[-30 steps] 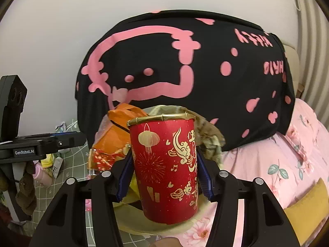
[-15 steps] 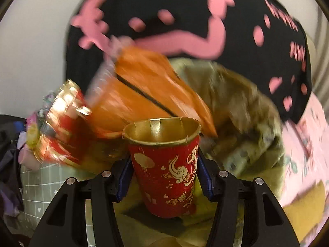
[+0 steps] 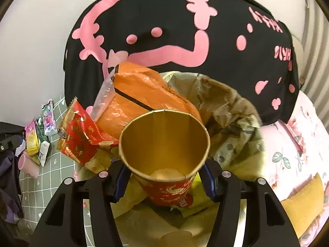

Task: Collect trash
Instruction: 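Open both grippers to drop the cup and wrapper into the trash bag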

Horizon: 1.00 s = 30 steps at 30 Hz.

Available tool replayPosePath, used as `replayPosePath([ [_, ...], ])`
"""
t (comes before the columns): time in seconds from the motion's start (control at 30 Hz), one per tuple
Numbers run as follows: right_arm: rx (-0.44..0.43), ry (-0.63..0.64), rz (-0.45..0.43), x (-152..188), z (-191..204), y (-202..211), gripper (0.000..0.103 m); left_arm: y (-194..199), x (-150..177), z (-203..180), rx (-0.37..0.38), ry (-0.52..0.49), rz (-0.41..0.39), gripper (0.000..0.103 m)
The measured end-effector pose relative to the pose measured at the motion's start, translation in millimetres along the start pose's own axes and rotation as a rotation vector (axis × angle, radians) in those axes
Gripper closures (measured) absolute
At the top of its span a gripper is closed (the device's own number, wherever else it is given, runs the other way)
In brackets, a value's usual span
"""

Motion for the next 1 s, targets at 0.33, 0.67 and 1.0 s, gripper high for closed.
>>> replayPosePath([
  [0.33, 0.015, -0.010, -0.055, 0.4, -6.0, 31.4, 0.047, 2.1, 5.2, -1.9, 0.006, -0.007, -0.005, 0.051],
  [0.67, 0.015, -0.003, -0.112, -8.6, 3.0, 50.4, 0.047, 3.5, 8.5, 0.3, -0.001, 0.004, -0.013, 0.051],
  [1.0, -0.016, -0.042, 0.142, 11.0, -0.9, 6.4, 0.047, 5.7, 14.4, 17.1, -0.018, 0.043, -0.015, 0.051],
])
Point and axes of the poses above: each gripper's, at about its wrist camera, not at the fingertips, and y roughly against the way its jaws point, z to its left, x to its underside, the point moved 6 cm from there along -y, roughly the way its jaws point, and after that the axes turned 6 degrees about -y, right-handed, at the moved point
